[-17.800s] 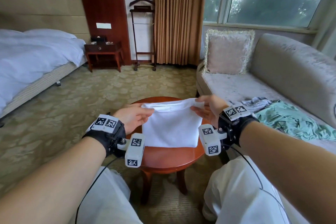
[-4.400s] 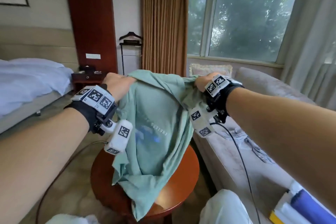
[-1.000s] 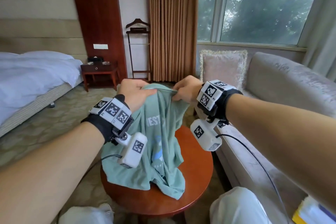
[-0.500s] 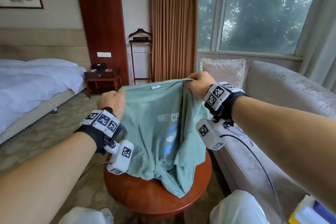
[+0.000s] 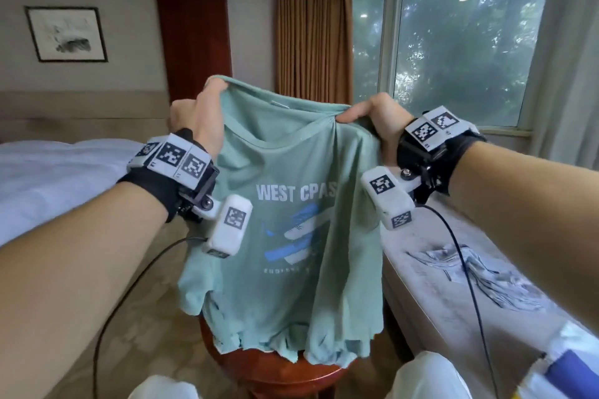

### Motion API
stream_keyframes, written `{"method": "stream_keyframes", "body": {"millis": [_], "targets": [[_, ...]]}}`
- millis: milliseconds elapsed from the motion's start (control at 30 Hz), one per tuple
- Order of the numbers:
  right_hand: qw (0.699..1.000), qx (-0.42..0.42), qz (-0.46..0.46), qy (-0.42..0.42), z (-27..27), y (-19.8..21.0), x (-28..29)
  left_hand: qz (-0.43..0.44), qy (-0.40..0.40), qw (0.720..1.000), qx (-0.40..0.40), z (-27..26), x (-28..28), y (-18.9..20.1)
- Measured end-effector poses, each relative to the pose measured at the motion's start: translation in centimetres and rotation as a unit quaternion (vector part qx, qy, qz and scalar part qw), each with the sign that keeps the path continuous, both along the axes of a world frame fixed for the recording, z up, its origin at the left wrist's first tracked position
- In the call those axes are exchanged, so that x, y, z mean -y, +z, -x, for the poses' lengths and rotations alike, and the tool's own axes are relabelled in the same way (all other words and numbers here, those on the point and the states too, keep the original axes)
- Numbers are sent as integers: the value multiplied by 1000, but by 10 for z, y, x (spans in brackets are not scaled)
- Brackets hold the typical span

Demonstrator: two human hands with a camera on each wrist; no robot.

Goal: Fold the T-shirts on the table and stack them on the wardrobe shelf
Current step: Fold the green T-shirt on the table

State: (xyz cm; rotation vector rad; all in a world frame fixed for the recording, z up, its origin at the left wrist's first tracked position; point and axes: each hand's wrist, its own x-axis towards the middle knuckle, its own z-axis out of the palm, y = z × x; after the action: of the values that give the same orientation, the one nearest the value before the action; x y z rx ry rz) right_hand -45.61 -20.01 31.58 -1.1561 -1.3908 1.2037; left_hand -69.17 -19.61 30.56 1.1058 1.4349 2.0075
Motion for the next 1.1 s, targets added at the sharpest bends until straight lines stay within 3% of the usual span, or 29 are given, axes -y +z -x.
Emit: {"method": "stream_keyframes", "body": {"millis": [233,300,400,567,667,867,933,1033,1100], "targets": [[1000,20,-1,-9,-9,6,7,-9,-11,1000,4,10,16,10],[996,71,-8,-49,-8,5,5,9,-24,1000,-9,11,15,5],[968,221,-51,-109,-8,-2,-10,43,-37,997,-48,16,5,-8],[908,382,-30,-172,-15,-39,-45,133,-73,964,-218,29,-28,-49],[904,394,-6,-167,-17,-68,-76,166,-118,928,-311,37,-52,-72],[894,415,25,-168,-21,-116,-145,236,-129,893,-360,55,-114,-130],[872,455,19,-182,-24,-137,-173,251,-133,883,-372,61,-141,-153],[839,506,18,-200,-25,-171,-209,244,-98,897,-354,65,-180,-188],[839,499,20,-217,-24,-192,-224,248,-89,904,-337,66,-199,-208]]}}
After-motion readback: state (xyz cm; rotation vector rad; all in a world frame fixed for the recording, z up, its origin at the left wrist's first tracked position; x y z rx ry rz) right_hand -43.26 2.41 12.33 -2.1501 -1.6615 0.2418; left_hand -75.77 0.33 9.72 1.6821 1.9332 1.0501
